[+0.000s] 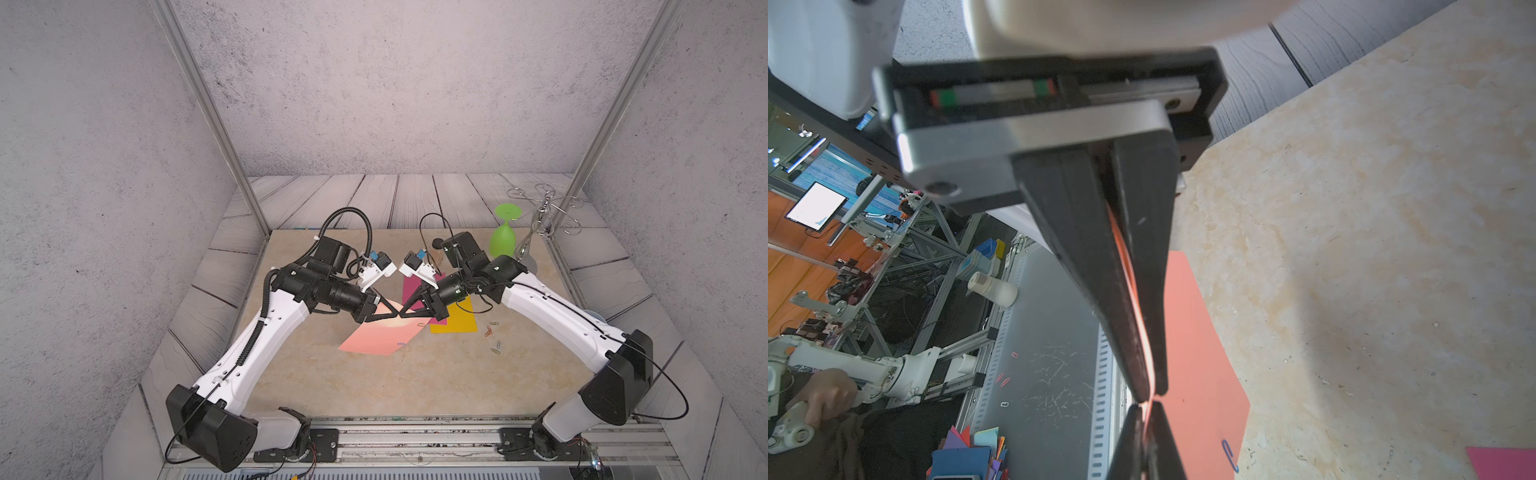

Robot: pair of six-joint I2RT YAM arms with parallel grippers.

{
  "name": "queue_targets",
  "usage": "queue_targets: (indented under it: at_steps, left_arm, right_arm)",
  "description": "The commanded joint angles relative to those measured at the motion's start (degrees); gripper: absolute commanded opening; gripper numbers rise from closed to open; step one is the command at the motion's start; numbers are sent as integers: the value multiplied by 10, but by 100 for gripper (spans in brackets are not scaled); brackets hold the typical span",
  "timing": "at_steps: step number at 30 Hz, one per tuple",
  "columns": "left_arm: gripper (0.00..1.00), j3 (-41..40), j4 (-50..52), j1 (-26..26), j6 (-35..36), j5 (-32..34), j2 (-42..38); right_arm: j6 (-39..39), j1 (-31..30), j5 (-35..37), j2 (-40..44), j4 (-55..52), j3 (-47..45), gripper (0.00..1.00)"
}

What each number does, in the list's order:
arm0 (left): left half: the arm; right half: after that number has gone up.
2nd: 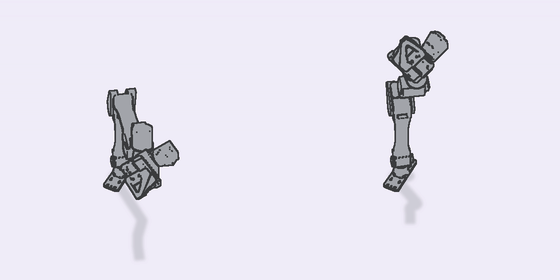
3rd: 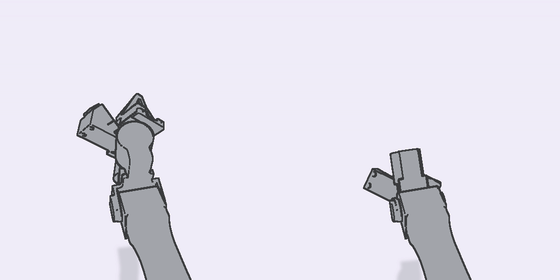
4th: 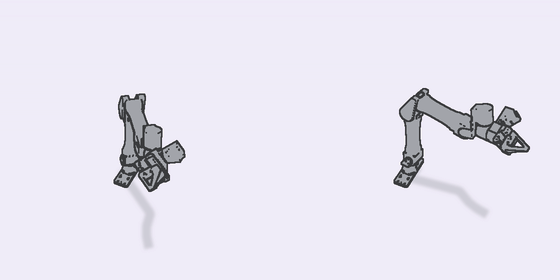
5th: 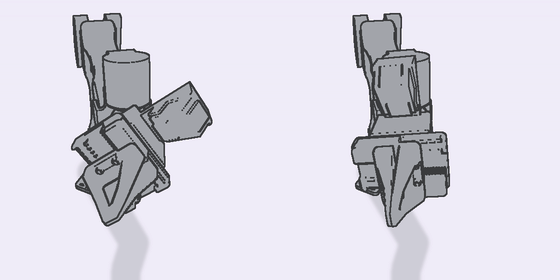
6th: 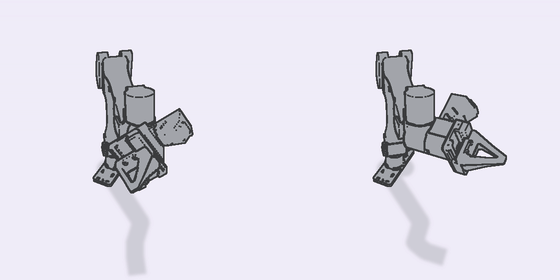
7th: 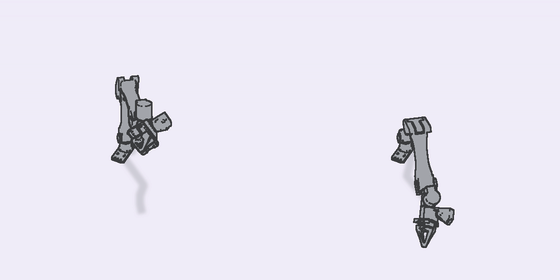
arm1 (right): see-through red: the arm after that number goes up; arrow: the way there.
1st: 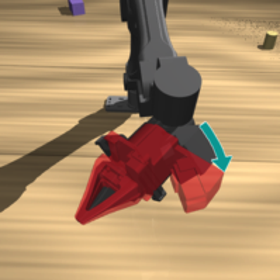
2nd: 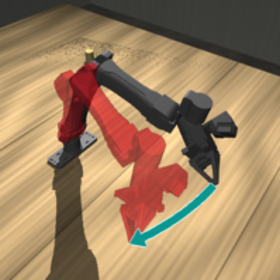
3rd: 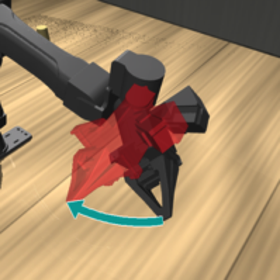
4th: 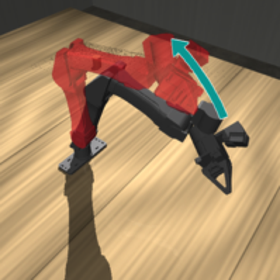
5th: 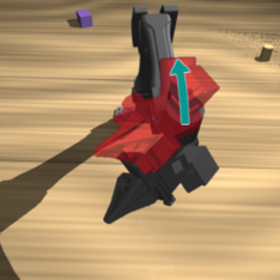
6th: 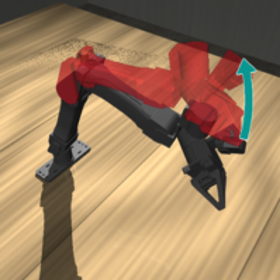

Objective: Unclip the paperclips from the documents
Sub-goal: Remove the paper clip from the document.

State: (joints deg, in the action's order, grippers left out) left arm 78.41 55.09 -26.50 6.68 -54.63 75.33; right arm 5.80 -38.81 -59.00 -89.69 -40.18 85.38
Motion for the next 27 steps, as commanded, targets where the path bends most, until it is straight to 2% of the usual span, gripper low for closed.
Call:
queue_targets:
  at_steps: [1,27]
  left_arm:
    - [0,-1,16,-6,19,-2,-10]
    - [0,16,32,-18,28,10,3]
  right_arm:
    - [-12,9,-19,-9,19,-5,5]
    - [-33,29,-36,-9,36,-9,6]
